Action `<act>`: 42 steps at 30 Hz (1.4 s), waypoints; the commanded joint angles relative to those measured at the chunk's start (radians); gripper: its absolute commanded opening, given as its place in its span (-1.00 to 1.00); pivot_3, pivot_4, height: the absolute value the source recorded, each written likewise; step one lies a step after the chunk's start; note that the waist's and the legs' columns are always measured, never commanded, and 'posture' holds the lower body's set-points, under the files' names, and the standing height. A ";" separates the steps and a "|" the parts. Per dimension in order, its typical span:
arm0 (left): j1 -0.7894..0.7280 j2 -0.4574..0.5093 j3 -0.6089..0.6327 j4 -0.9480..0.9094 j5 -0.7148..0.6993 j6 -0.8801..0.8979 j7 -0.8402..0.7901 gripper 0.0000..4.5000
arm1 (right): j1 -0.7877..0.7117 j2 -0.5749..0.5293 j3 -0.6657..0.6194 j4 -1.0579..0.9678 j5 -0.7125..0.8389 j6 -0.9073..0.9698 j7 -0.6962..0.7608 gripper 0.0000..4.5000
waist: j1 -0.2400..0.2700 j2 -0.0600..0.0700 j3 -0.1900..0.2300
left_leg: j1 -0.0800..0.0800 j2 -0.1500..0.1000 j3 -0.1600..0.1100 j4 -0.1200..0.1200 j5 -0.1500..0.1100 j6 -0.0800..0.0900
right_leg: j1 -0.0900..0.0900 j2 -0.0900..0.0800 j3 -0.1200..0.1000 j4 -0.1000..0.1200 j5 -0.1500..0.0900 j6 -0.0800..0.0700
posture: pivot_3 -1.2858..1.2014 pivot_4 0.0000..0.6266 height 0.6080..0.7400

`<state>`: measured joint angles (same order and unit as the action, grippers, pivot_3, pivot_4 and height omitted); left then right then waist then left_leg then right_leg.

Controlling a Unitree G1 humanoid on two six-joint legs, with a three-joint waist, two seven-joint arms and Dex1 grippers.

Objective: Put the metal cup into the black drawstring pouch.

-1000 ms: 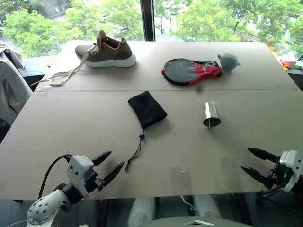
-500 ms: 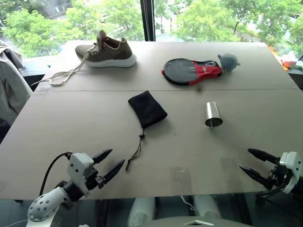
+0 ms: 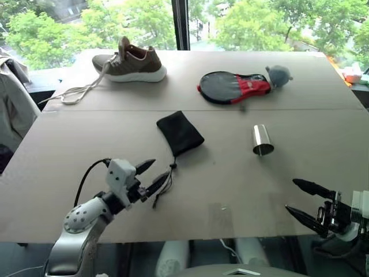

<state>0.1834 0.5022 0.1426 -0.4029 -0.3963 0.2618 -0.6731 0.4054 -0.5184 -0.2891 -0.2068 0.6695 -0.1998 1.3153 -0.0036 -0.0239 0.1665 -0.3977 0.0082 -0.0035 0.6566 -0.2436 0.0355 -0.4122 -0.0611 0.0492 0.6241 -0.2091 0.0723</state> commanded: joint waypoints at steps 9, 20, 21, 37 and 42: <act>-0.180 -0.008 -0.210 -0.048 0.271 -0.013 0.125 0.44 | 0.010 0.015 0.032 -0.050 -0.065 -0.071 -0.040 0.64 | 0.004 0.000 0.000 | 0.000 -0.001 0.000 0.000 0.000 0.000 | 0.000 0.000 0.001 0.000 0.002 -0.004 | 0.03 -0.52 1.00; -0.241 -0.056 -0.316 0.015 0.545 0.023 0.305 0.44 | 0.006 0.010 0.042 -0.061 -0.062 -0.051 -0.081 0.64 | 0.009 0.000 0.000 | 0.000 -0.001 0.000 0.000 0.000 0.000 | 0.000 0.000 0.001 0.000 0.002 -0.004 | 0.03 -0.52 1.00; -0.249 -0.064 -0.313 0.020 0.556 0.032 0.320 0.44 | 0.006 0.010 0.042 -0.061 -0.061 -0.050 -0.081 0.64 | 0.011 0.000 0.000 | 0.000 -0.001 0.000 0.000 0.000 0.000 | 0.000 0.001 0.000 0.000 0.002 -0.004 | 0.03 -0.52 1.00; -0.273 -0.090 -0.302 0.077 0.652 0.040 0.361 0.44 | -0.015 0.010 0.036 -0.030 -0.065 -0.061 -0.083 0.64 | 0.016 0.000 0.000 | 0.000 -0.002 0.000 0.000 0.000 0.000 | 0.000 0.000 0.000 0.001 0.002 -0.004 | 0.03 -0.52 1.00; -0.283 -0.084 -0.296 0.110 0.661 0.038 0.364 0.44 | -0.017 0.013 0.035 -0.024 -0.066 -0.066 -0.082 0.64 | 0.016 0.000 -0.001 | 0.001 -0.002 0.000 0.000 0.000 0.000 | 0.001 0.000 0.000 0.001 0.002 -0.004 | 0.03 -0.52 1.00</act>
<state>-0.0964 0.4106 -0.1666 -0.2983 0.2522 0.3100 -0.3183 0.3859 -0.5040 -0.2419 -0.2194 0.5925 -0.2459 1.2353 0.0129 -0.0238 0.1658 -0.3971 0.0065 -0.0038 0.6566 -0.2434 0.0356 -0.4117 -0.0608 0.0495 0.6251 -0.2066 0.0685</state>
